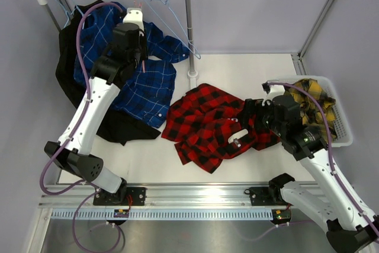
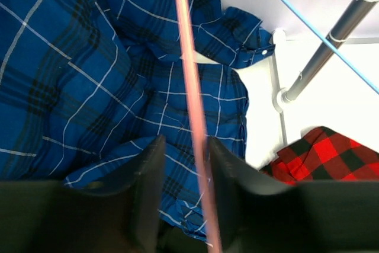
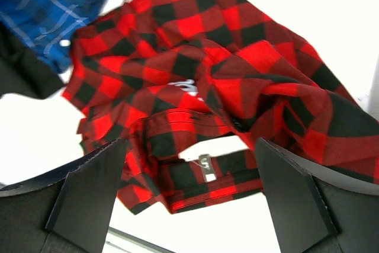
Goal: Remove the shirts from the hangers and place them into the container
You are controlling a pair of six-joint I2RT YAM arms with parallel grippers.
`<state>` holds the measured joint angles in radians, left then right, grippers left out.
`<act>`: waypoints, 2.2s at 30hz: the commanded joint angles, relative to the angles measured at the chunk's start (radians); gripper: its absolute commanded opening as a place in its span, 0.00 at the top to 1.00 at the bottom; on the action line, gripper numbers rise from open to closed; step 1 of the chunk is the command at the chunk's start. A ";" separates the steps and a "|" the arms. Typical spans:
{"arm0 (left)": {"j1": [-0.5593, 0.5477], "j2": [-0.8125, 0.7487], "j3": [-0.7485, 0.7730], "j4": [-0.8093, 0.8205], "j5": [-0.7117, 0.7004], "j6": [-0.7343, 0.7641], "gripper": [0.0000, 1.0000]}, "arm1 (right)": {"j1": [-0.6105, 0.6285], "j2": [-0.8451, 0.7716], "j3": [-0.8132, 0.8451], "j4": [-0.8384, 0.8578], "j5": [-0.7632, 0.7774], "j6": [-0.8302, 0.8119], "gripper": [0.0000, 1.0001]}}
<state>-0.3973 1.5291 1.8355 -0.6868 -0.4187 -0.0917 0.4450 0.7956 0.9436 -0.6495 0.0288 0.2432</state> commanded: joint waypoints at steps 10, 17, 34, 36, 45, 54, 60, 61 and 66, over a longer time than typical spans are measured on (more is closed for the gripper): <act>0.003 -0.119 -0.050 0.064 0.063 -0.048 0.01 | 0.004 0.273 -0.048 -0.027 0.227 0.278 0.00; 0.003 -0.277 -0.139 0.063 0.095 -0.052 0.01 | 0.004 0.497 -0.048 0.114 0.201 0.485 0.01; 0.003 -0.458 -0.297 0.063 0.155 -0.071 0.01 | 0.115 1.073 0.161 0.123 0.221 0.623 0.20; 0.003 -0.471 -0.306 0.064 0.156 -0.074 0.01 | 0.113 1.084 0.158 0.136 0.211 0.627 0.39; 0.003 -0.498 -0.344 0.063 0.172 -0.079 0.01 | 0.086 0.955 0.167 0.160 0.282 0.599 1.00; 0.003 -0.527 -0.358 0.063 0.172 -0.082 0.01 | -0.163 0.559 0.544 -0.005 0.411 0.342 1.00; 0.003 -0.543 -0.349 0.063 0.176 -0.082 0.01 | -0.354 0.508 0.904 -0.124 0.422 0.203 1.00; 0.003 -0.544 -0.348 0.063 0.176 -0.083 0.01 | -0.379 0.511 0.993 -0.139 0.415 0.182 1.00; 0.003 -0.544 -0.343 0.063 0.179 -0.083 0.01 | -0.515 0.560 1.231 -0.188 0.382 0.105 1.00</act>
<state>-0.3973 0.9997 1.4784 -0.6708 -0.2619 -0.1654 -0.0086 1.3140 2.0701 -0.7704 0.4099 0.4393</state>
